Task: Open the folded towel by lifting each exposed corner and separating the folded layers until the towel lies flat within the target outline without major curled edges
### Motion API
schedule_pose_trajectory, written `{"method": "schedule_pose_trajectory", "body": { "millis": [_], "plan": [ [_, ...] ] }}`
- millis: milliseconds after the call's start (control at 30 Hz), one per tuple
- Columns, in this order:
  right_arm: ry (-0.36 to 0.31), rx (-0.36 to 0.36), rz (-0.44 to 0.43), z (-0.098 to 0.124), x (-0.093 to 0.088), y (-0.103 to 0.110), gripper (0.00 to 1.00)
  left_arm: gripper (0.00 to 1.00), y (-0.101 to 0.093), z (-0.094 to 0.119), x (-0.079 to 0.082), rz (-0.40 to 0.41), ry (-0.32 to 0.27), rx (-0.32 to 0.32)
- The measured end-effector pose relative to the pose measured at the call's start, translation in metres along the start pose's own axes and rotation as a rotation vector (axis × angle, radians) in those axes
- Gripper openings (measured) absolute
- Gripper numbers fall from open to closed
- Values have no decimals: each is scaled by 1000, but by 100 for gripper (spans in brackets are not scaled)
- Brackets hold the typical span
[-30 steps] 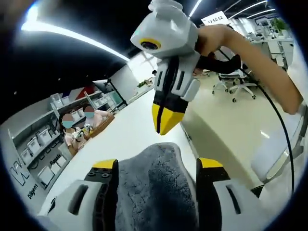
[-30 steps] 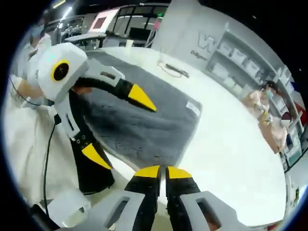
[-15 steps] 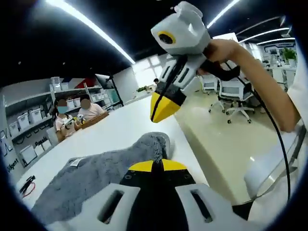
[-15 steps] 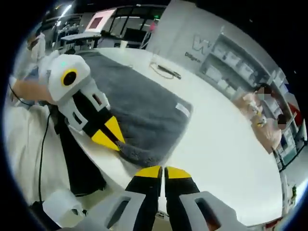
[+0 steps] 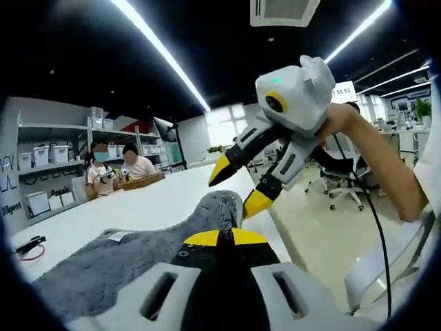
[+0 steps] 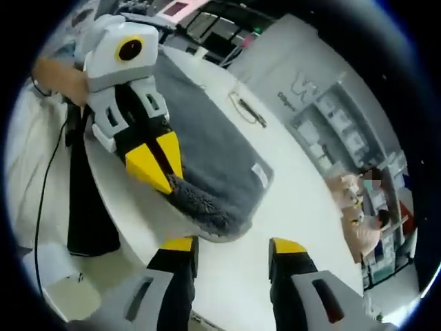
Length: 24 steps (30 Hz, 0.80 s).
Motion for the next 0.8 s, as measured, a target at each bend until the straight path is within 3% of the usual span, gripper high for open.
{"method": "schedule_pose_trajectory", "body": {
  "millis": [100, 200, 300, 400, 567, 733, 800],
  "plan": [
    [-9, -59, 110, -1, 7, -3, 41, 4, -2, 1, 1, -1, -3, -1],
    [-25, -28, 181, -2, 9, 0, 36, 4, 1, 4, 4, 30, -23, 14],
    [-67, -14, 237, -5, 7, 4, 39, 4, -1, 6, 6, 43, -42, 4],
    [-37, -49, 403, -8, 4, 1, 36, 4, -1, 7, 7, 40, -54, 15],
    [-53, -72, 393, -9, 6, -3, 39, 4, -5, 9, 8, 55, -53, 18],
    [-51, -83, 466, -12, 17, 3, 29, 4, -8, 10, 7, 39, -48, 15],
    [-67, -76, 458, -11, 21, 3, 23, 4, -9, 10, 7, 45, -41, 16]
  ]
}}
Point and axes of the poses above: the point that each gripper's makers call its tool centre point, and the gripper's own axes: z roughly backward along the fingers, y roughly to its left, x roughly out of its top, the point moved 8 cm from there along z, roughly backward along the fingers, and after that the axes turned 4 degrees about -z, right-handed, at the moved point
